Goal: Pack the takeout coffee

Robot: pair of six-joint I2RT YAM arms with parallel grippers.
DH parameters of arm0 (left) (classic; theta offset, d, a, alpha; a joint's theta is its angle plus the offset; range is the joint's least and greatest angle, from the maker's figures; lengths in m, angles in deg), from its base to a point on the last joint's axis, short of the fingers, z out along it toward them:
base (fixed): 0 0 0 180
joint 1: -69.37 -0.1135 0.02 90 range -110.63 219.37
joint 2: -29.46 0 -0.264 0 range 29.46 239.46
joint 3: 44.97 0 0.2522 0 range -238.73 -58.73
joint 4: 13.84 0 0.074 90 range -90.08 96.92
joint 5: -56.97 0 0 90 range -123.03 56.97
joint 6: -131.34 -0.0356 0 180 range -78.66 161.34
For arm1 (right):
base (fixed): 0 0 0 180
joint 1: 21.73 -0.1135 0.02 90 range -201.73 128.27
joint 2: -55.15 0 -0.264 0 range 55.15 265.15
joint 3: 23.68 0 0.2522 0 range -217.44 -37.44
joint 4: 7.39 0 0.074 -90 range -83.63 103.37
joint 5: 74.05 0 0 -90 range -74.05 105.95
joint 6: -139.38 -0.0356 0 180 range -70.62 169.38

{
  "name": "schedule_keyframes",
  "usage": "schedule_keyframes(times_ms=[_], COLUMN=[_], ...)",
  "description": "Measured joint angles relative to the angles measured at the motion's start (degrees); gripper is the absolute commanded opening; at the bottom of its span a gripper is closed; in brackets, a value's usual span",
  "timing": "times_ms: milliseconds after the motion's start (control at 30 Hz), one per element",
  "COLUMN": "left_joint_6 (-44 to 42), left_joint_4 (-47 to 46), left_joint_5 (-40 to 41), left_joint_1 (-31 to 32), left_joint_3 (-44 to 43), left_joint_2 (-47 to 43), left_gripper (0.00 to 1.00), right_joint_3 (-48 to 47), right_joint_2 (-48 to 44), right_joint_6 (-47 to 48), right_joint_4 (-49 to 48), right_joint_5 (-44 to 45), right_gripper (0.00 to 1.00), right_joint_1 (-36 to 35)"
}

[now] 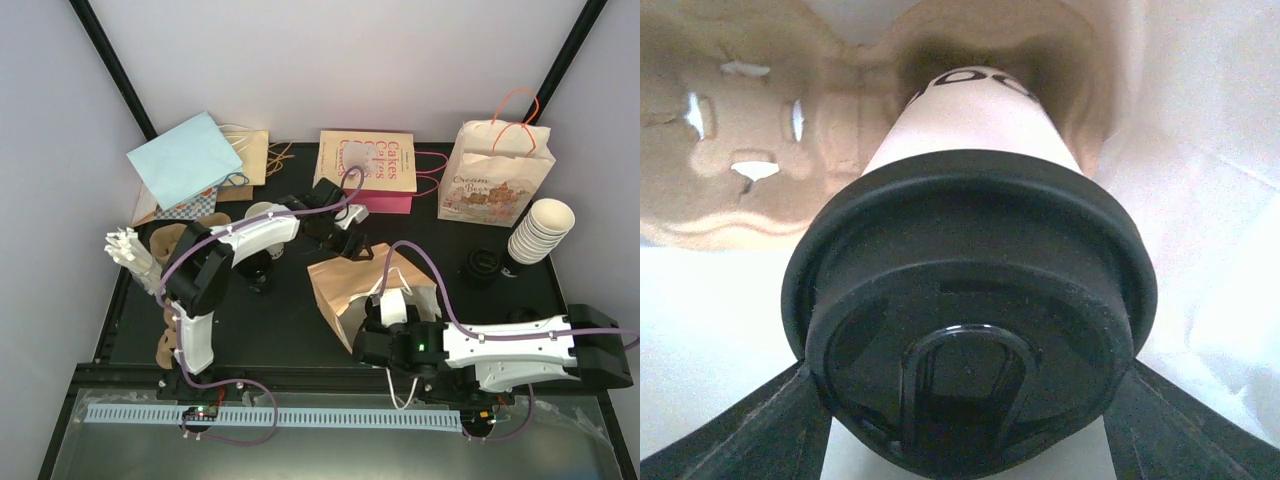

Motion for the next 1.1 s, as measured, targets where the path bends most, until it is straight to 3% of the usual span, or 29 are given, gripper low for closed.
schedule_keyframes(times_ms=[267,633,1100], left_joint_6=[-1.4,-2.1,-6.0], left_joint_4=[2.5,4.6,3.7], left_joint_5=[1.7,4.8,-1.4], left_joint_1=[-0.2,-4.0,-3.9], left_joint_3=[0.0,-0.9,-8.9], left_joint_2=[-3.8,-5.8,8.4], left_gripper=[0.99,0.99,0.95], right_joint_3=[-1.3,-2.2,-0.9], right_joint_2=[2.3,4.0,-1.7], right_joint_6=[6.6,4.1,1.9], right_joint_4=[-7.0,-6.4,-3.1], right_joint_5=[-4.5,-4.6,-4.3], right_gripper=[0.22,0.25,0.28], right_joint_1=[-1.2,-1.8,-1.0])
